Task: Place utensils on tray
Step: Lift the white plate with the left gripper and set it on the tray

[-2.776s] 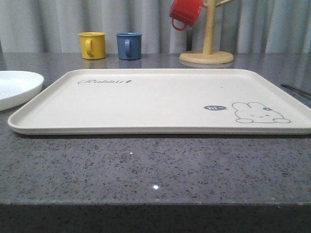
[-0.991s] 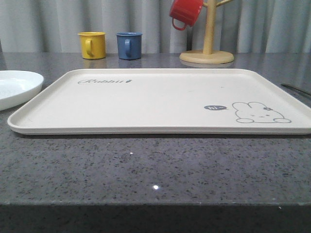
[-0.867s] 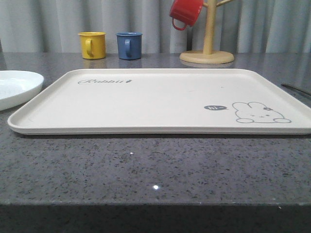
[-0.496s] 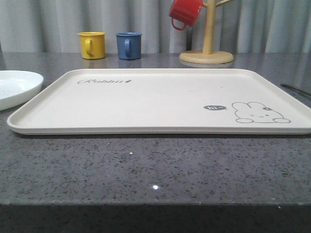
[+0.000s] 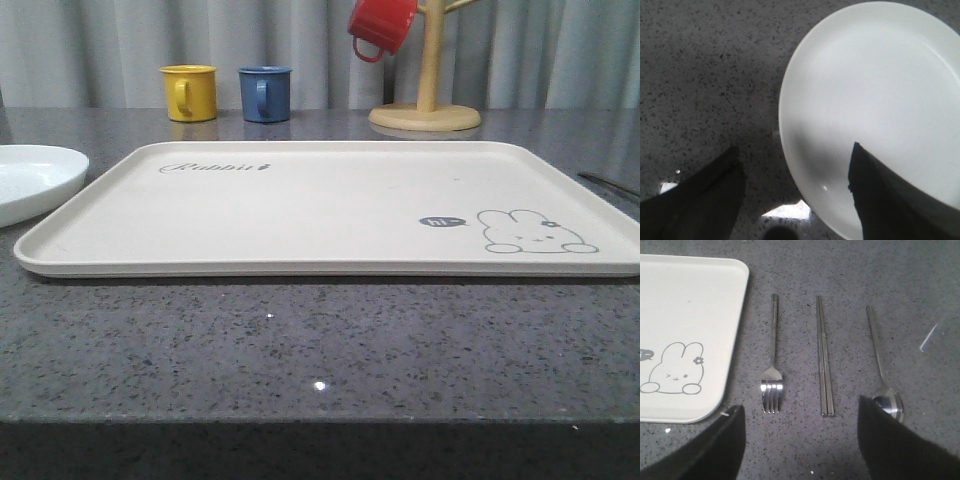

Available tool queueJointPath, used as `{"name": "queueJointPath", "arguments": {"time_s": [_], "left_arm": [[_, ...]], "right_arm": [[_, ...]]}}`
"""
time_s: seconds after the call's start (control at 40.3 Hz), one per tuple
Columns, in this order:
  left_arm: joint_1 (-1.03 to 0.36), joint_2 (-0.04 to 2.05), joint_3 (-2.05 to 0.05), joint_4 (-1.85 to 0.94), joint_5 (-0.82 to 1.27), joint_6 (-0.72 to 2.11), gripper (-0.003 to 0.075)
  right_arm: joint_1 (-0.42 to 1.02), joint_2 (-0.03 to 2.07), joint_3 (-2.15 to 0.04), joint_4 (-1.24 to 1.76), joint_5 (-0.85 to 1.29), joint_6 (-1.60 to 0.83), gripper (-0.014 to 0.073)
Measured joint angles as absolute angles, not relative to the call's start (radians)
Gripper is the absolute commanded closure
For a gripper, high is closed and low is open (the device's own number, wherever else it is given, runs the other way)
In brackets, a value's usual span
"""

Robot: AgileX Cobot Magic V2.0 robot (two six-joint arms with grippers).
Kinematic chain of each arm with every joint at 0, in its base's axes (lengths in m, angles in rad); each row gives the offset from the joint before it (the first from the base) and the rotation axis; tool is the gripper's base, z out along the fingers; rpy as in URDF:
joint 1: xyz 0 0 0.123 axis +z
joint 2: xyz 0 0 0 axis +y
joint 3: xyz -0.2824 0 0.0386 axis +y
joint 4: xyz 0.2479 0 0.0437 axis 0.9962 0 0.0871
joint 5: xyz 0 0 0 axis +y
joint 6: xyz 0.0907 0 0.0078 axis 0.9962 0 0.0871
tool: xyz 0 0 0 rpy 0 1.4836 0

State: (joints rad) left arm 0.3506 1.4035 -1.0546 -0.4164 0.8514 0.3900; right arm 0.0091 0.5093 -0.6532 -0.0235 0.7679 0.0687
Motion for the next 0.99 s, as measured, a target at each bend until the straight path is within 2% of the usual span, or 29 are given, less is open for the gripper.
{"name": "queueJointPath", "arguments": {"time_s": [0.248,0.322,0.471,0.545,0.818,0.991], "left_arm": [[0.352,1.544,-1.055,-0.454,0.744,0.414,0.0297],[0.352,1.557,-1.057,-0.495,0.742,0.454,0.0395],[0.352,1.566,-1.061,-0.525,0.75,0.483,0.0659],[0.352,1.568,-1.061,-0.529,0.756,0.487,0.0739],[0.352,1.521,-1.104,-0.535,0.851,0.49,0.074],[0.243,1.447,-1.187,-0.557,0.953,0.492,0.0741]], "right_arm": [[0.009,0.509,-0.653,-0.024,0.768,0.069,0.0089],[0.009,0.509,-0.653,-0.024,0.768,0.069,0.0089],[0.009,0.509,-0.653,-0.024,0.768,0.069,0.0089],[0.009,0.509,-0.653,-0.024,0.768,0.069,0.0089],[0.009,0.511,-0.653,-0.024,0.768,0.069,0.0089],[0.009,0.511,-0.653,-0.024,0.768,0.069,0.0089]]}}
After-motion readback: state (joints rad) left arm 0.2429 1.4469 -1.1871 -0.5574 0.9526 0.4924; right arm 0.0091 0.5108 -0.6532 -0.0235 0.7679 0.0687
